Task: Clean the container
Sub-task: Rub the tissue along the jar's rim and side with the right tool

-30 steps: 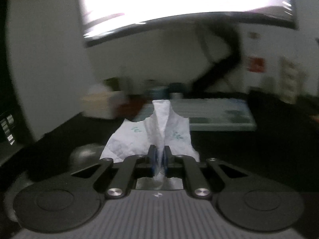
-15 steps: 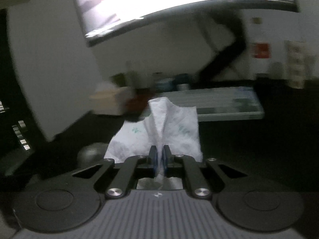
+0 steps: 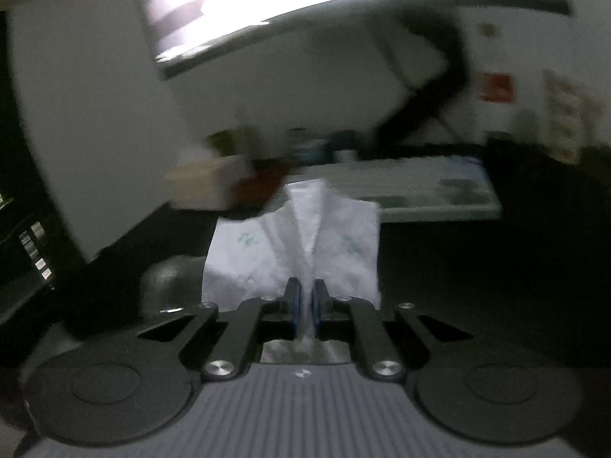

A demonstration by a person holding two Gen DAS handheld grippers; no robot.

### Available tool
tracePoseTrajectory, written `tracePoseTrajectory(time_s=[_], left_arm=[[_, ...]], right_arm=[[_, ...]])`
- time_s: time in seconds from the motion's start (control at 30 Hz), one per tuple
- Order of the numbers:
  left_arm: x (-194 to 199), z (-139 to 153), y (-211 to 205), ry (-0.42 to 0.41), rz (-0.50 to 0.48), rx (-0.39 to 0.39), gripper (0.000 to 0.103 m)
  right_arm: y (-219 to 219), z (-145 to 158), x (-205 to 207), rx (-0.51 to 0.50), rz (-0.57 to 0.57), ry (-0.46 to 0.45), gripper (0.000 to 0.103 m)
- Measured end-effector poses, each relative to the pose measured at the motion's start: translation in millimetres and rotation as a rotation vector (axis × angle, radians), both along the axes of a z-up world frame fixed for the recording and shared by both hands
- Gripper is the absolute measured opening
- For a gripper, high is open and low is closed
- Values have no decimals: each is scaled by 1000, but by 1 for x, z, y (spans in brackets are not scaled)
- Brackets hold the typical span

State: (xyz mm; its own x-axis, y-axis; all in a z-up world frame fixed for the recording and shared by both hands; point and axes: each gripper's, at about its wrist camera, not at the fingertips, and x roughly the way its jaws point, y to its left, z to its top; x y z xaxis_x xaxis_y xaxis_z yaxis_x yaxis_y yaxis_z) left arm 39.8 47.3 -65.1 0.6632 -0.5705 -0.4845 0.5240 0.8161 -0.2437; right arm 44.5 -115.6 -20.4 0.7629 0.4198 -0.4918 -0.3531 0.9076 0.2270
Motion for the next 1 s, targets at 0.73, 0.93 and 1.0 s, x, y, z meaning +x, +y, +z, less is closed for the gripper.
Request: tracePoseTrajectory(time_s=[0.73,0.93,1.0], left_arm=[[19,-7,31,143,4,-237,26],[35,-25,55,256,-86,-542,15],[36,-25,63,274,-153,-654,13]], right_arm=[[-20,-2,1,46,-130,-56,8],[-50,10,-4,98,-198,-75,8],[-56,13,-6,113,-211,-77,8]])
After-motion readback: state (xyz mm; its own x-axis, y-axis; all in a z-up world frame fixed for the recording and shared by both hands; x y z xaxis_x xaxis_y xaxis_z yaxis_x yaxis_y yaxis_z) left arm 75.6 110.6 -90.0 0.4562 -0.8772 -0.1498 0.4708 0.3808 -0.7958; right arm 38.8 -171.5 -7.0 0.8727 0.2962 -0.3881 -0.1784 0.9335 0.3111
